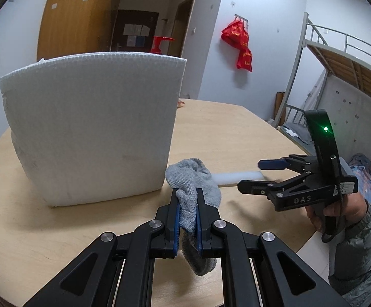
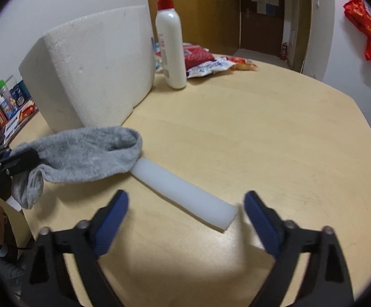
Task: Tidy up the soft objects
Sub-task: 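Lift the sock with left tool while right tool closes on the white foam stick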
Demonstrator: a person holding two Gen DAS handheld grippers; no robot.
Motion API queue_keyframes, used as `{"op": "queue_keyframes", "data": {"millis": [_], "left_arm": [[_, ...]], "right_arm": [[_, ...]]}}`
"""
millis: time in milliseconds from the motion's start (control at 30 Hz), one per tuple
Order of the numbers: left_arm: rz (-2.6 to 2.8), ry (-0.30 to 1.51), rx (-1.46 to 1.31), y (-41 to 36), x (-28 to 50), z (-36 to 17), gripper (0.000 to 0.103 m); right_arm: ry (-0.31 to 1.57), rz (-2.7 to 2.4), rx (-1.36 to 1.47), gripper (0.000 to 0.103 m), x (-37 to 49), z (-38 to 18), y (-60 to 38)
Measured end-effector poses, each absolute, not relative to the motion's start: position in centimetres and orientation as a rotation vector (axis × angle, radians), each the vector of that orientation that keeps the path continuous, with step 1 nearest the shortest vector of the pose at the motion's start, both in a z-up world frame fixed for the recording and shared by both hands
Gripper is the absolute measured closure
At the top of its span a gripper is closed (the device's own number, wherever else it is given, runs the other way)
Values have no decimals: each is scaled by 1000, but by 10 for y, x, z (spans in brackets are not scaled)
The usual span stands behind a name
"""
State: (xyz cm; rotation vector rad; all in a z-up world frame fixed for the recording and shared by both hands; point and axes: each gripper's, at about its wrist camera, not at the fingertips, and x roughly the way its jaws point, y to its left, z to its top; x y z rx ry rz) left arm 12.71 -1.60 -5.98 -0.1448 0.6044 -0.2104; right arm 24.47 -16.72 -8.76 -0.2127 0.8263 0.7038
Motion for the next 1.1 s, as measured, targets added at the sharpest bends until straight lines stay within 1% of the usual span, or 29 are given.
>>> {"op": "queue_keyframes", "data": {"millis": [167, 233, 333, 467, 500, 533, 567, 600, 633, 667, 800, 1100], "left_arm": [[-209, 602, -150, -15, 125, -62, 93], [-212, 605, -152, -15, 124, -63, 93], [-214, 606, -156, -15, 125, -63, 93], [-218, 605, -156, -14, 124, -64, 93], [-219, 605, -155, -13, 124, -65, 93], [-218, 605, -155, -12, 124, -65, 93], [-217, 604, -156, -12, 124, -65, 93], [-216, 604, -158, -12, 124, -65, 93], [-216, 604, -160, -11, 125, -65, 93], [-217, 604, -161, -11, 125, -65, 93], [-222, 604, -157, -12, 124, -65, 93], [-222, 596, -164, -9, 120, -64, 93]], "right_arm": [[844, 681, -282, 33, 249, -91, -164], [847, 687, -303, 34, 248, -93, -163], [850, 688, -324, 38, 248, -94, -163], [855, 687, -358, 52, 248, -92, -165], [855, 682, -371, 59, 247, -91, -165], [856, 670, -381, 61, 245, -90, -166], [859, 664, -390, 68, 243, -89, -166], [861, 663, -396, 71, 241, -87, -167], [870, 672, -392, 73, 237, -86, -169], [888, 698, -379, 77, 232, -83, -171], [933, 790, -347, 77, 217, -80, -172], [843, 820, -414, 76, 211, -74, -160]]}}
